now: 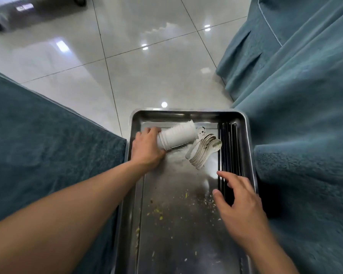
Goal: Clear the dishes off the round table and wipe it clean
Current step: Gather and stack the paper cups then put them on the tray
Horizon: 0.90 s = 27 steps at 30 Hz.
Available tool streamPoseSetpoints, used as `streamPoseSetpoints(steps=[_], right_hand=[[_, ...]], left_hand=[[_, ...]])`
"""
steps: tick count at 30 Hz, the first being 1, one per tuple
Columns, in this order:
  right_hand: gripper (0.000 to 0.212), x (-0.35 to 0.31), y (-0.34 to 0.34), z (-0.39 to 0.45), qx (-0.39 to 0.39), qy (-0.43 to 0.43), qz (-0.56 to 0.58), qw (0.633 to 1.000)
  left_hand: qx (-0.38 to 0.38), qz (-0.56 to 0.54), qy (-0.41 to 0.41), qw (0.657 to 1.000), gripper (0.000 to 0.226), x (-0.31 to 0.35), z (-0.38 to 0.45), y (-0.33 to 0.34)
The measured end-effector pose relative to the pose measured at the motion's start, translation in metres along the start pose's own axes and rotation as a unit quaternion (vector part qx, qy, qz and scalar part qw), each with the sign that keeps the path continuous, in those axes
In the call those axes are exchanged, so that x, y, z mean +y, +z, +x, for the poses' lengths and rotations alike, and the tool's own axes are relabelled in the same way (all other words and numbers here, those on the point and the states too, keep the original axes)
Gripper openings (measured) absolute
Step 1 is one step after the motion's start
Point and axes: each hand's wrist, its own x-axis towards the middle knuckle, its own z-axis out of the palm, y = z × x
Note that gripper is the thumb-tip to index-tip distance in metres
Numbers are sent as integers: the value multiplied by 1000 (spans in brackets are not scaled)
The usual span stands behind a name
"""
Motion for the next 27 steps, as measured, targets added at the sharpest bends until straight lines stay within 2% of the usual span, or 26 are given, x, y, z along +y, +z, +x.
streamPoseSetpoints(steps=[4, 14, 19, 27], right_hand=[[46, -1, 4, 6, 0, 4, 3, 1000], [46, -8, -6, 10, 6, 14, -17, 1000], [48, -26, -13, -4, 25, -3, -38, 999], [47, -68, -41, -63, 87, -48, -68, 993]], left_hand=[[-6, 97, 20, 995, 62, 11, 22, 0], [7, 157, 40, 987, 61, 38, 37, -6], [28, 167, 56, 984, 59, 38, -4, -22], [-40, 74, 135, 987, 50, 69, -133, -89]])
